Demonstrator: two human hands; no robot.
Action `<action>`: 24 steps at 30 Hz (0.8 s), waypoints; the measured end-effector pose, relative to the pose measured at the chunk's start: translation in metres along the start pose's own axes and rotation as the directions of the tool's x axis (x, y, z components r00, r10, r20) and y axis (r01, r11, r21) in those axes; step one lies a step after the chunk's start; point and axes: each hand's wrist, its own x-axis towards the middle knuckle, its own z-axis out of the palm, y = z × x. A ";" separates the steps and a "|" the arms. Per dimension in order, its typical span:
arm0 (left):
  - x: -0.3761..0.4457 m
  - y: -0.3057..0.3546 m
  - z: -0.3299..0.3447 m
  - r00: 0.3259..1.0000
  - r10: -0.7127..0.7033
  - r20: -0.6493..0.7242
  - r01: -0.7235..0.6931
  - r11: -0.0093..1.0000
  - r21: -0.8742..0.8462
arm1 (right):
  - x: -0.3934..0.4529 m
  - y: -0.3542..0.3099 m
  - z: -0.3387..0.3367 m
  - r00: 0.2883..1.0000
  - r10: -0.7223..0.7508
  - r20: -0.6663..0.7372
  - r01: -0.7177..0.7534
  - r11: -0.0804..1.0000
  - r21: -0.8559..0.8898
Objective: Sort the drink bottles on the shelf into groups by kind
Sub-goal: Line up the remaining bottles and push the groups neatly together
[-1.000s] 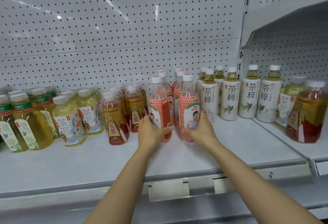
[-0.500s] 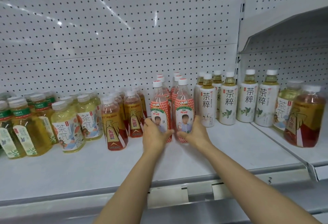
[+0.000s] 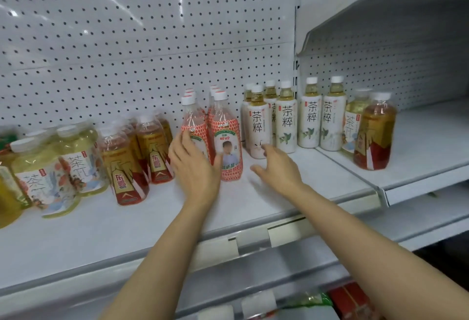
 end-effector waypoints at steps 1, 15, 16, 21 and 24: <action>-0.004 0.012 0.000 0.997 0.066 -0.035 -0.067 0.997 -0.024 | -0.005 0.011 -0.008 0.999 -0.013 -0.048 0.010 0.999 -0.046; -0.060 0.216 0.089 0.855 0.283 0.435 -0.060 0.887 -0.458 | -0.053 0.158 -0.113 0.921 -0.094 -0.377 -0.031 0.949 -0.312; -0.063 0.229 0.096 0.845 0.265 0.463 -0.017 0.881 -0.472 | -0.054 0.167 -0.119 0.916 -0.099 -0.389 -0.035 0.946 -0.324; -0.076 0.279 0.129 0.786 0.173 0.593 0.152 0.876 -0.457 | -0.059 0.206 -0.140 0.914 -0.081 -0.398 -0.062 0.941 -0.334; -0.084 0.293 0.146 0.781 0.110 0.615 0.203 0.886 -0.417 | -0.058 0.222 -0.145 0.917 -0.078 -0.390 -0.063 0.939 -0.338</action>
